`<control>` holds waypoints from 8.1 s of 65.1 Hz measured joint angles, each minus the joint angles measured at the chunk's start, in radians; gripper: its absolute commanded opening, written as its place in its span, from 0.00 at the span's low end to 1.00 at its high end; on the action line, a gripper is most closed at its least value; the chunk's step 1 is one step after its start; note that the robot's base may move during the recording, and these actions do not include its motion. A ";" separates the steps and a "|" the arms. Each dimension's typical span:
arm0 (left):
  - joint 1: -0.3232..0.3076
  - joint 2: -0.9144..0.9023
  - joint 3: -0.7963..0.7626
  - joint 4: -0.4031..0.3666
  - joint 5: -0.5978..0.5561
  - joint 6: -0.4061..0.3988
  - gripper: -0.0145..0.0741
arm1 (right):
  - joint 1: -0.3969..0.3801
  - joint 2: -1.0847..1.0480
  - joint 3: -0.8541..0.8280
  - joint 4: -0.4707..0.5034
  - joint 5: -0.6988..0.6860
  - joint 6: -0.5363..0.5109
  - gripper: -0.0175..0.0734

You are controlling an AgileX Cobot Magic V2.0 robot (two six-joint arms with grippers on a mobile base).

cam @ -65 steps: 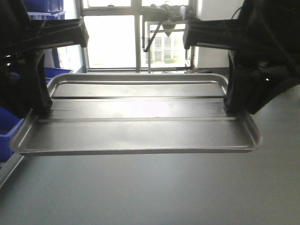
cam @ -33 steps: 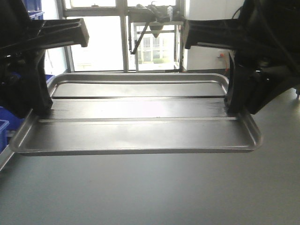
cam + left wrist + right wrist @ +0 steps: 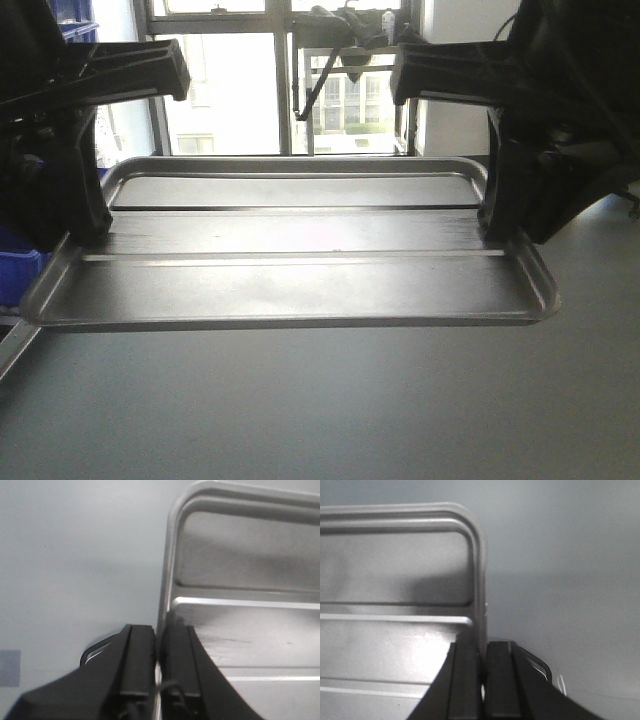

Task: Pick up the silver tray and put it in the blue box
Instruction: 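Hold the tray level in both grippers while the base drives to the bins, then carry the tray with both grippers over the blue bin, then lower the tray into the blue bin and open both grippers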

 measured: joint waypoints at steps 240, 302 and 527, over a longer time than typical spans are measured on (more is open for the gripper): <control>0.000 0.000 0.000 0.000 -0.003 0.000 0.15 | 0.000 0.000 0.000 0.000 0.000 0.000 0.25; 0.000 0.000 0.000 0.000 0.002 0.000 0.15 | 0.000 0.000 0.000 0.000 -0.003 0.000 0.25; 0.365 0.433 -0.761 -0.300 -0.038 0.729 0.15 | -0.290 0.390 -0.708 0.086 -0.031 -0.434 0.25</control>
